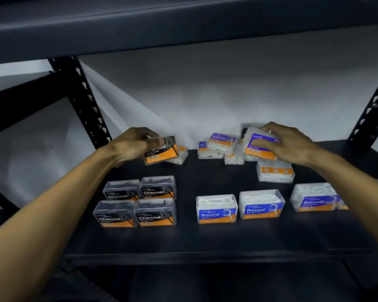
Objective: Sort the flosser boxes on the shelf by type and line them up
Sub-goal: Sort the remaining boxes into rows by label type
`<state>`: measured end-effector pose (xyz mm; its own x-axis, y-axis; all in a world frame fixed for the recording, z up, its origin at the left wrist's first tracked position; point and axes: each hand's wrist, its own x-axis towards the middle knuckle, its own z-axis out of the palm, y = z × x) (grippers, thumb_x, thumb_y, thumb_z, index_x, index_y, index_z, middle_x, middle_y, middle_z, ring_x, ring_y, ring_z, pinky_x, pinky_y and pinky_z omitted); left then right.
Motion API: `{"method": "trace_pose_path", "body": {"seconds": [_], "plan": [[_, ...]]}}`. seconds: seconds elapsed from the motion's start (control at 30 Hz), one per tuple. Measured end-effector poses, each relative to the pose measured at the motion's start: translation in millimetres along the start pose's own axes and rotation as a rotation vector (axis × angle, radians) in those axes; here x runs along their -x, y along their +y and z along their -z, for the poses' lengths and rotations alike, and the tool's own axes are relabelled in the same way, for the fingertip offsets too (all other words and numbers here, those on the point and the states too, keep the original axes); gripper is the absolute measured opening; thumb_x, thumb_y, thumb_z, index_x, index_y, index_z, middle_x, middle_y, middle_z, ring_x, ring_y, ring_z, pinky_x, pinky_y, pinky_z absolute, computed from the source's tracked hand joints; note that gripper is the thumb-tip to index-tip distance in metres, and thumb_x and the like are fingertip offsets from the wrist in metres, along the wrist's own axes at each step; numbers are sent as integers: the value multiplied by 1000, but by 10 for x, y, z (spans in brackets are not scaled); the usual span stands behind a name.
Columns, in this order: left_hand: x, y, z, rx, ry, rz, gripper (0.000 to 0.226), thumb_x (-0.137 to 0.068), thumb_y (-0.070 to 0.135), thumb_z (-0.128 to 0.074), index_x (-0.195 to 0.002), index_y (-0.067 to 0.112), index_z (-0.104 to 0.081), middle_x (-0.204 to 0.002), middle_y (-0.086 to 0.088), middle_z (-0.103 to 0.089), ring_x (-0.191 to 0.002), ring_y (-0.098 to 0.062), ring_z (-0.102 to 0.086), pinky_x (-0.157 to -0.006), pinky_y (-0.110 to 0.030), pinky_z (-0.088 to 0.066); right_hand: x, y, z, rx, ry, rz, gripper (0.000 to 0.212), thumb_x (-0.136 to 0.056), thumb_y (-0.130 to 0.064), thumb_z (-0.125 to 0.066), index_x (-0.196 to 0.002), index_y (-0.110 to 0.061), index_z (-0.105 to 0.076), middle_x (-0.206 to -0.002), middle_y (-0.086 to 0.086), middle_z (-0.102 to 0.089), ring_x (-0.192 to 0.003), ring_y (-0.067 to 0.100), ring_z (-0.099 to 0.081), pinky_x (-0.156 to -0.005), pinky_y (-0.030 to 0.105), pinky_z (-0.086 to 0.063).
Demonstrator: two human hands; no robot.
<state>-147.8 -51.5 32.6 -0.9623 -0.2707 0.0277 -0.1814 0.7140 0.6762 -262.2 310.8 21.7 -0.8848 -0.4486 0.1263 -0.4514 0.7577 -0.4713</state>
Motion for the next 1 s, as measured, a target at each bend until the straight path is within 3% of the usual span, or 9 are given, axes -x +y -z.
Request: {"method": "trace_pose_path", "body": {"seconds": [0.17,0.33,0.53,0.7,0.87,1.0], "plan": [[104,-191,114,-141,-1,49,22,-92,16,-63,-113,11,-66,-113,-10,-68,-107,-27,-62,-94,-34,-46,35,-112,-95,-31,-78,35,43,-86,-49,-56,-121,-26,-48,-115,-2,-56,-99,20,-54,-89,42,-47],[182,-484,238,-228,-27,149,30,-89,15,-67,-119,18,-63,-114,-1,-65,-105,-15,-57,-88,-25,-41,6,-239,-219,15,-121,74,44,-85,-49,-59,-121,-25,-50,-112,-6,-54,-98,17,-52,-85,34,-43],[200,-738,233,-296,-55,231,31,-85,13,-66,-116,20,-63,-116,-3,-64,-106,-19,-58,-84,-27,-44,-75,-363,-405,9,-118,116,37,-85,-26,-68,-118,-20,-55,-118,1,-60,-104,20,-56,-91,35,-45],[174,-840,178,-315,-78,257,36,-86,11,-65,-121,17,-62,-123,-3,-62,-113,-21,-56,-89,-27,-43,-100,-369,-464,-26,-160,99,53,-85,-18,-64,-133,-31,-44,-132,-1,-53,-117,19,-51,-101,43,-44],[135,-889,175,-279,-100,274,34,-86,10,-67,-118,17,-61,-124,-5,-61,-111,-20,-56,-86,-27,-43,-80,-346,-415,-43,-162,70,56,-88,-4,-58,-137,-27,-43,-139,2,-48,-121,20,-48,-104,40,-41],[146,-808,195,-280,-143,279,43,-88,11,-66,-129,13,-55,-129,-7,-58,-116,-22,-53,-93,-30,-41,-37,-336,-351,-26,-123,67,54,-88,-1,-55,-137,-23,-44,-140,4,-47,-123,21,-47,-102,32,-38]]}}
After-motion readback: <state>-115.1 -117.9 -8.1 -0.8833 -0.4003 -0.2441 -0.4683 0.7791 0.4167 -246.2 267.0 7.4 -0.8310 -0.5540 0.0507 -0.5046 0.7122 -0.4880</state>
